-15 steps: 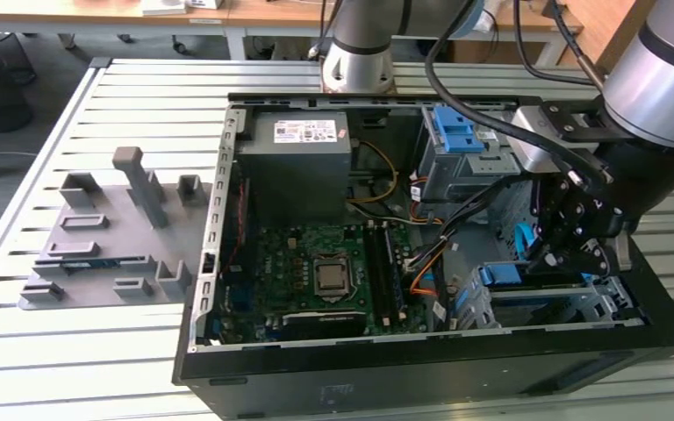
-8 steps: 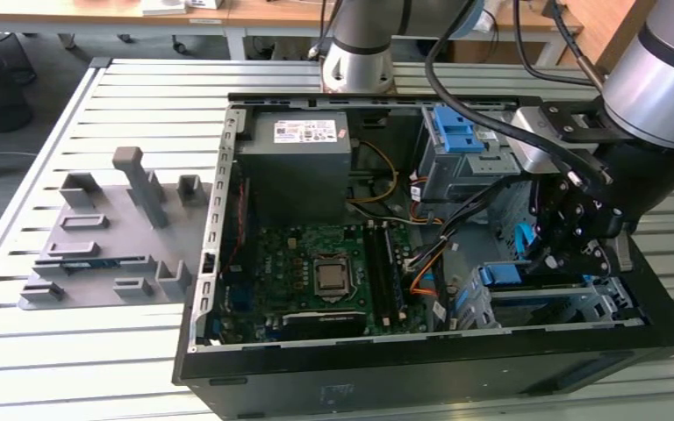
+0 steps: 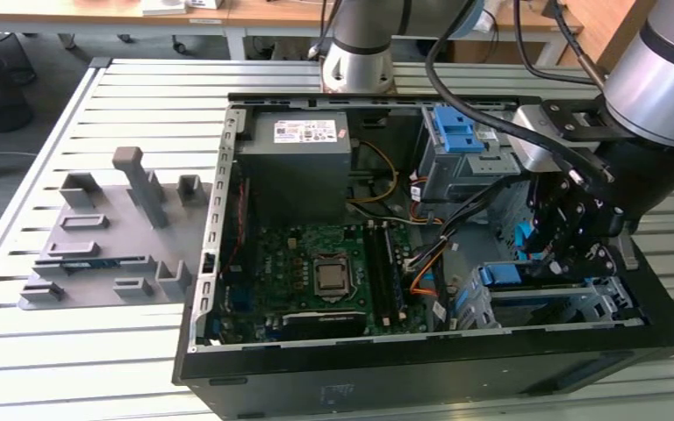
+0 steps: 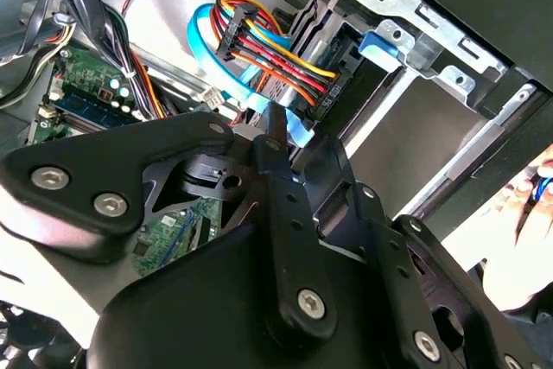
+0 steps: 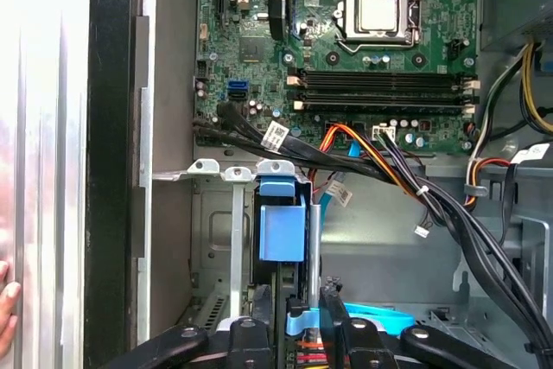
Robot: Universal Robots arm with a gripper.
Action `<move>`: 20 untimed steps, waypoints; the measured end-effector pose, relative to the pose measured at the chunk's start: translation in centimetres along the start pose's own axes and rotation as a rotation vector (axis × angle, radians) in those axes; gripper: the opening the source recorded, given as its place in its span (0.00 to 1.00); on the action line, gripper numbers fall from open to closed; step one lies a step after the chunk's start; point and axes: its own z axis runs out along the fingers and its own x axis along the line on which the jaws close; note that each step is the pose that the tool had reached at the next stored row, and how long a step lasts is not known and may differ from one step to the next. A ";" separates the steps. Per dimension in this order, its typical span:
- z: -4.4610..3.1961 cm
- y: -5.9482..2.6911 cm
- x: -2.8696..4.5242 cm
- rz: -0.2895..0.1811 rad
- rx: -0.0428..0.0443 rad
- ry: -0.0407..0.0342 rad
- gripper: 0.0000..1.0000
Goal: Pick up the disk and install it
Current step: 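Insert the second disk wire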
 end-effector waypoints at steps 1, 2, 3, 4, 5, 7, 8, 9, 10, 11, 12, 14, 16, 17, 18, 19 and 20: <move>-0.06 0.00 0.00 0.000 0.0000 0.0000 0.36; -0.14 0.00 0.00 0.000 0.0000 -0.0001 0.36; -0.22 0.00 0.00 0.000 0.0000 -0.0004 0.36; -0.31 0.00 0.01 0.000 0.0000 -0.0003 0.36; -0.40 0.00 0.01 0.000 0.0000 -0.0003 0.36; -0.60 0.00 0.02 0.000 0.0000 -0.0004 0.36; -0.70 0.00 0.02 0.000 0.0000 -0.0004 0.36; -0.82 0.00 0.02 0.000 0.0000 -0.0004 0.36; -0.93 0.00 0.02 0.000 0.0000 -0.0004 0.36; -1.03 0.00 0.03 0.000 0.0000 -0.0004 0.36; -1.15 0.00 0.03 0.000 0.0000 -0.0005 0.36; -1.45 0.00 0.04 0.000 0.0000 -0.0004 0.36; -1.71 0.00 0.05 0.000 0.0000 -0.0004 0.36; -1.75 0.00 0.05 0.000 0.0000 -0.0005 0.36; -1.74 0.00 0.05 0.000 0.0000 -0.0007 0.35; -1.75 0.00 0.05 0.000 0.0000 -0.0008 0.35; -1.76 0.00 0.05 0.000 0.0000 -0.0006 0.29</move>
